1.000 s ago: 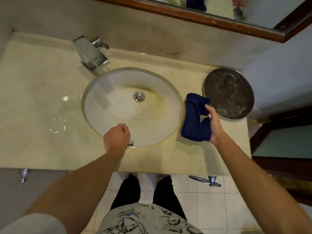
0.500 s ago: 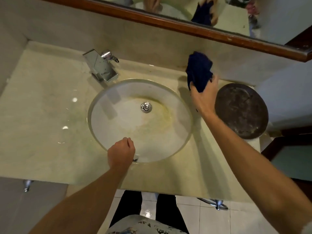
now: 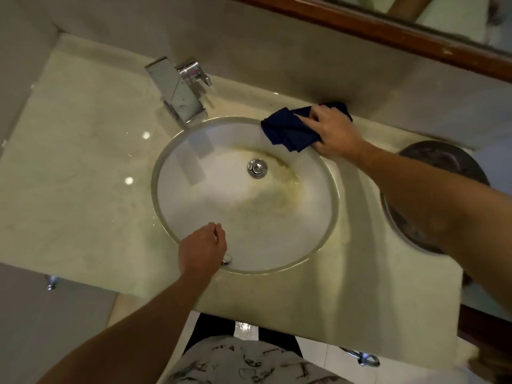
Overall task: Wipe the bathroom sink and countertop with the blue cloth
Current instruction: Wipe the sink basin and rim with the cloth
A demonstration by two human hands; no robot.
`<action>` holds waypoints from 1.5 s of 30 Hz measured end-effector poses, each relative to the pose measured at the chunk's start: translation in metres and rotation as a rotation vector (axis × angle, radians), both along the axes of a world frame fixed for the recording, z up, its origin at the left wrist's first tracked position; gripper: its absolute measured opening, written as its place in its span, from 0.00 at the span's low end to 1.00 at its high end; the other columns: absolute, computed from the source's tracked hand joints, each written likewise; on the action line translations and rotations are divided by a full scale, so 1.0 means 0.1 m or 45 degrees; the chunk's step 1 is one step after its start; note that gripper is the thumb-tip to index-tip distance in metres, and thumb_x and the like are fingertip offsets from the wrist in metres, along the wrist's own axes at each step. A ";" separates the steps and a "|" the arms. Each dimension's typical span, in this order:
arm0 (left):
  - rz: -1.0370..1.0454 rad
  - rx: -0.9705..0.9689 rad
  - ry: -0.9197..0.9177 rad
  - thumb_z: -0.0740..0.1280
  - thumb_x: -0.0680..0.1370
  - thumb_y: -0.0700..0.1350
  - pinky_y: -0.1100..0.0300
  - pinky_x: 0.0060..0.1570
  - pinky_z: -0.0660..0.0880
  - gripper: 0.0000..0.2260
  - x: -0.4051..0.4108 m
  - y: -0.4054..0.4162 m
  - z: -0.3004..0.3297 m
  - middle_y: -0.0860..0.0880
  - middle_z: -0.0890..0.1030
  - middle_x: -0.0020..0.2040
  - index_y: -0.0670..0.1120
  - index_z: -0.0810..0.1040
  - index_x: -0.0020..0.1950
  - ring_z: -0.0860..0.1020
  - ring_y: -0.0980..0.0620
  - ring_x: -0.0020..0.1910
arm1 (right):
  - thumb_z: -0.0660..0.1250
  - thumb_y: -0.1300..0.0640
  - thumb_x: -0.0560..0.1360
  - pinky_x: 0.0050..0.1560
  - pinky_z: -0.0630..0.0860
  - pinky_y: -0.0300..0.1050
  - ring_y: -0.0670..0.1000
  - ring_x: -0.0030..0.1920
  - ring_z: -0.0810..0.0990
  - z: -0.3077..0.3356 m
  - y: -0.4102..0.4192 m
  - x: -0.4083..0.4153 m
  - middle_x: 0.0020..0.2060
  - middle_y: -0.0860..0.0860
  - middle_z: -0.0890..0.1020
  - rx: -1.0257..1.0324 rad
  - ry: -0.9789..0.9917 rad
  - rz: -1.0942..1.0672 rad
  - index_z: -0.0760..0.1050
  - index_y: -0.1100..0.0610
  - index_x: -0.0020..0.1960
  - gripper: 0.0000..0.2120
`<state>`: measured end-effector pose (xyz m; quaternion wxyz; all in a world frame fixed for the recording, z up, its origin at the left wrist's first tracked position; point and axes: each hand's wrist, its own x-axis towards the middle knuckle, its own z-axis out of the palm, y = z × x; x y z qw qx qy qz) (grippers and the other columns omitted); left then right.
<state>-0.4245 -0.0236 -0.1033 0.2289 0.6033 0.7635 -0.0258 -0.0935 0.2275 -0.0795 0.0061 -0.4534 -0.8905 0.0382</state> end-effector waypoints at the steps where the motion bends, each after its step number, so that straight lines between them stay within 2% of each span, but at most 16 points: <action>1: 0.007 -0.007 -0.001 0.58 0.84 0.51 0.54 0.35 0.70 0.17 0.00 0.00 0.00 0.49 0.76 0.30 0.48 0.71 0.36 0.77 0.43 0.32 | 0.67 0.58 0.73 0.43 0.72 0.55 0.61 0.46 0.73 0.03 -0.01 0.09 0.50 0.60 0.74 -0.029 -0.018 0.000 0.69 0.57 0.74 0.29; 5: 0.010 0.001 -0.021 0.57 0.84 0.50 0.53 0.35 0.73 0.18 0.01 0.01 0.03 0.50 0.73 0.29 0.48 0.69 0.35 0.77 0.42 0.32 | 0.64 0.55 0.71 0.40 0.70 0.52 0.61 0.46 0.72 0.04 -0.25 0.53 0.49 0.61 0.73 -0.041 -0.001 -0.145 0.68 0.55 0.76 0.32; 9: -0.012 0.021 -0.019 0.57 0.84 0.50 0.54 0.35 0.70 0.17 0.01 0.01 0.04 0.47 0.76 0.31 0.48 0.69 0.36 0.77 0.42 0.32 | 0.62 0.52 0.68 0.37 0.78 0.59 0.67 0.39 0.77 0.16 -0.28 0.75 0.48 0.65 0.74 -0.049 -0.065 -0.408 0.72 0.57 0.66 0.26; 13: -0.030 0.052 -0.021 0.58 0.84 0.49 0.54 0.34 0.67 0.17 0.00 0.00 0.04 0.46 0.78 0.31 0.47 0.70 0.36 0.77 0.41 0.32 | 0.59 0.51 0.69 0.32 0.72 0.52 0.67 0.34 0.77 0.16 -0.35 0.67 0.45 0.64 0.76 -0.043 -0.079 -0.483 0.77 0.60 0.59 0.23; 19: -0.043 0.061 -0.028 0.56 0.84 0.50 0.53 0.35 0.70 0.17 0.00 0.00 0.06 0.45 0.79 0.33 0.45 0.74 0.38 0.77 0.41 0.33 | 0.65 0.53 0.70 0.32 0.67 0.47 0.66 0.34 0.78 0.04 -1.00 0.46 0.41 0.60 0.78 -0.010 0.064 -0.663 0.80 0.59 0.58 0.19; 22: -0.050 0.078 -0.042 0.56 0.84 0.50 0.53 0.36 0.71 0.18 0.00 -0.02 0.06 0.46 0.77 0.32 0.45 0.75 0.38 0.76 0.41 0.33 | 0.68 0.54 0.72 0.31 0.68 0.45 0.61 0.33 0.78 -0.01 -1.47 0.35 0.40 0.57 0.78 0.024 0.189 -0.679 0.81 0.56 0.61 0.18; 26: -0.062 0.123 -0.029 0.55 0.83 0.48 0.54 0.36 0.67 0.18 0.00 -0.03 0.05 0.45 0.75 0.31 0.43 0.77 0.40 0.71 0.43 0.32 | 0.69 0.50 0.72 0.31 0.70 0.45 0.53 0.36 0.75 -0.02 -2.06 0.23 0.47 0.55 0.73 0.015 0.319 -0.703 0.80 0.55 0.63 0.20; 28: -0.045 0.137 -0.035 0.56 0.83 0.48 0.53 0.38 0.68 0.18 0.01 -0.03 0.03 0.41 0.78 0.34 0.42 0.78 0.41 0.70 0.43 0.33 | 0.70 0.49 0.72 0.35 0.74 0.45 0.54 0.42 0.78 -0.01 -2.38 0.24 0.56 0.55 0.75 -0.002 0.284 -0.666 0.78 0.52 0.67 0.23; 30: -0.036 0.142 -0.050 0.55 0.83 0.48 0.53 0.38 0.67 0.17 0.00 -0.03 0.03 0.43 0.74 0.32 0.42 0.77 0.40 0.70 0.42 0.34 | 0.71 0.52 0.72 0.40 0.77 0.46 0.54 0.51 0.80 -0.01 -2.66 0.33 0.65 0.53 0.75 0.010 0.241 -0.585 0.77 0.51 0.69 0.25; 34: -0.064 0.194 -0.062 0.55 0.83 0.48 0.54 0.37 0.66 0.18 -0.02 -0.05 0.00 0.45 0.72 0.31 0.42 0.75 0.39 0.72 0.41 0.32 | 0.71 0.56 0.69 0.43 0.79 0.49 0.56 0.61 0.80 0.00 -3.04 0.60 0.70 0.52 0.75 -0.032 0.187 -0.489 0.76 0.54 0.70 0.29; 37: -0.059 0.197 -0.050 0.53 0.83 0.49 0.53 0.38 0.66 0.19 -0.01 -0.05 -0.01 0.44 0.72 0.30 0.41 0.75 0.39 0.73 0.41 0.32 | 0.71 0.56 0.68 0.43 0.80 0.49 0.57 0.61 0.80 0.03 -3.29 0.86 0.69 0.54 0.75 -0.060 0.134 -0.506 0.75 0.55 0.70 0.29; 40: -0.064 0.196 -0.036 0.53 0.83 0.50 0.52 0.39 0.67 0.20 -0.02 -0.07 -0.03 0.44 0.73 0.31 0.42 0.75 0.39 0.73 0.40 0.33 | 0.72 0.53 0.70 0.40 0.80 0.51 0.58 0.56 0.80 0.08 -3.57 1.19 0.67 0.54 0.75 -0.096 0.102 -0.590 0.73 0.56 0.72 0.30; 43: -0.051 0.213 -0.043 0.53 0.83 0.50 0.52 0.39 0.68 0.20 -0.02 -0.06 -0.05 0.44 0.73 0.30 0.41 0.75 0.39 0.73 0.40 0.33 | 0.72 0.48 0.72 0.41 0.80 0.51 0.59 0.50 0.81 0.10 -3.86 1.49 0.64 0.54 0.74 -0.099 0.096 -0.753 0.72 0.55 0.72 0.31; 45: -0.045 0.219 -0.040 0.52 0.83 0.50 0.52 0.39 0.68 0.21 -0.02 -0.06 -0.07 0.43 0.73 0.30 0.40 0.75 0.38 0.73 0.40 0.33 | 0.73 0.50 0.72 0.40 0.78 0.49 0.60 0.49 0.81 0.12 -4.07 1.63 0.63 0.55 0.74 -0.079 0.106 -0.899 0.73 0.56 0.70 0.29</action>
